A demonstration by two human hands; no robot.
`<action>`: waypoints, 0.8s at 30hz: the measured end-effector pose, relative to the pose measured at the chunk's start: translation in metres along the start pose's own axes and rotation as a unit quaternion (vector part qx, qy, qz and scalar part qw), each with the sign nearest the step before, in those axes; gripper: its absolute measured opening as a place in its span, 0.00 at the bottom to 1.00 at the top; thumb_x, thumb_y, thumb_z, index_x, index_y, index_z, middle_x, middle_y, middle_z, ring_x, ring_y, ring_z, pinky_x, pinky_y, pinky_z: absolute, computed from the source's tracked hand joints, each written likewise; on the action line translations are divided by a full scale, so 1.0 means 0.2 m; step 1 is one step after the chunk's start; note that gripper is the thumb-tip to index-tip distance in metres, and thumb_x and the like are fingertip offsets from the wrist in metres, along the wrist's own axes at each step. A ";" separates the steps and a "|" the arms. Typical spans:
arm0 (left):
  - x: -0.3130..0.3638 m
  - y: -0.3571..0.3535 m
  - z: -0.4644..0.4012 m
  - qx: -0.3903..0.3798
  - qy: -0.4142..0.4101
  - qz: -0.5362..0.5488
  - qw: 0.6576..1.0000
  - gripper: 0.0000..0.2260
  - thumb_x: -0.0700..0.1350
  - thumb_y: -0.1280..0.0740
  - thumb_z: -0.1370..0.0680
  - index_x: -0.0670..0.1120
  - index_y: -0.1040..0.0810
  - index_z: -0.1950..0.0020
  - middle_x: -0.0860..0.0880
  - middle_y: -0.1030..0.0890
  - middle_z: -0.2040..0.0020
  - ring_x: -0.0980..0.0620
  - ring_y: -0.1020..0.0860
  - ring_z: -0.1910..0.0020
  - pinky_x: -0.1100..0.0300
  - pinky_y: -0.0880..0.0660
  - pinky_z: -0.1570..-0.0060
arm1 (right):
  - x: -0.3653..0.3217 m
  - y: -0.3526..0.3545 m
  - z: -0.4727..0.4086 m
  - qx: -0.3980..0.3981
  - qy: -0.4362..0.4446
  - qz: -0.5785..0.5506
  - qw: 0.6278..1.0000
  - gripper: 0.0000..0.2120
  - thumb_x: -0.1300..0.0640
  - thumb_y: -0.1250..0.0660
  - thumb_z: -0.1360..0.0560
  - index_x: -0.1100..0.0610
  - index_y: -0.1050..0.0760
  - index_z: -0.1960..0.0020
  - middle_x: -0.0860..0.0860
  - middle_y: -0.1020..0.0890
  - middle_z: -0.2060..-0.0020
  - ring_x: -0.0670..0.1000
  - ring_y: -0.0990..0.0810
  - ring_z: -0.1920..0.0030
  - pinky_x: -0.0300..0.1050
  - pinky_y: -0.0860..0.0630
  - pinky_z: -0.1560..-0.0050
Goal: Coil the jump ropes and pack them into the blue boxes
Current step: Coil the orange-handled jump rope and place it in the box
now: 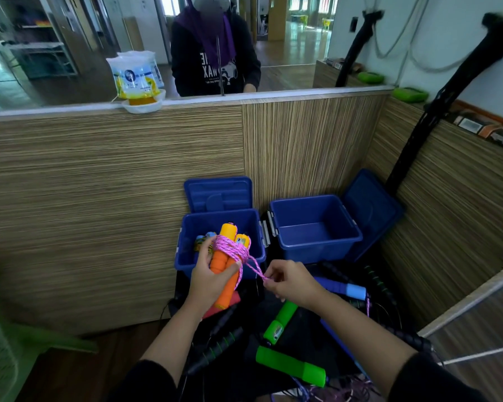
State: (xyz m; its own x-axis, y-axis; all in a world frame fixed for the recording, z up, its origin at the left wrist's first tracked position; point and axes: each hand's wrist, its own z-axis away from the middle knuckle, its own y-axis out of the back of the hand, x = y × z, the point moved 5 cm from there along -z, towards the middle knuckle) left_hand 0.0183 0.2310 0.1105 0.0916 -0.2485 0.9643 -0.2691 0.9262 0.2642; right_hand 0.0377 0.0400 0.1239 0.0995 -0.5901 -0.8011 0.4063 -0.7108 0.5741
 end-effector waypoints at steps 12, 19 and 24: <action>-0.01 -0.10 0.09 -0.078 -0.029 -0.307 0.948 0.32 0.63 0.32 0.32 0.67 0.43 0.32 0.56 0.20 0.50 0.49 0.21 0.49 0.53 0.26 0.49 | -0.15 0.13 -0.02 0.010 0.113 0.158 0.981 0.03 0.60 0.32 0.31 0.59 0.20 0.60 0.51 0.20 0.65 0.46 0.25 0.64 0.32 0.33 0.66; 0.05 -0.17 0.14 -0.129 -0.092 -0.346 0.925 0.37 0.64 0.33 0.33 0.64 0.46 0.27 0.57 0.23 0.42 0.52 0.23 0.43 0.54 0.27 0.45 | -0.16 0.21 -0.06 0.038 0.155 0.174 0.972 0.08 0.64 0.36 0.28 0.59 0.21 0.52 0.52 0.21 0.56 0.46 0.26 0.56 0.29 0.34 0.58; 0.10 -0.19 0.17 -0.143 -0.132 -0.379 0.905 0.36 0.63 0.33 0.31 0.62 0.46 0.27 0.57 0.23 0.42 0.52 0.23 0.44 0.58 0.29 0.46 | -0.11 0.23 -0.05 0.034 0.133 0.155 0.978 0.07 0.64 0.36 0.26 0.58 0.22 0.50 0.49 0.25 0.55 0.46 0.28 0.54 0.32 0.36 0.55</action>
State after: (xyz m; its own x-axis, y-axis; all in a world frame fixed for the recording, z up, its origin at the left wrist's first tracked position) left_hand -0.0018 0.1820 0.1201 -0.0956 -0.8667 0.4896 0.0370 0.4884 0.8718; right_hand 0.0626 0.0247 0.1669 0.4446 -0.6670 -0.5979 0.2592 -0.5431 0.7987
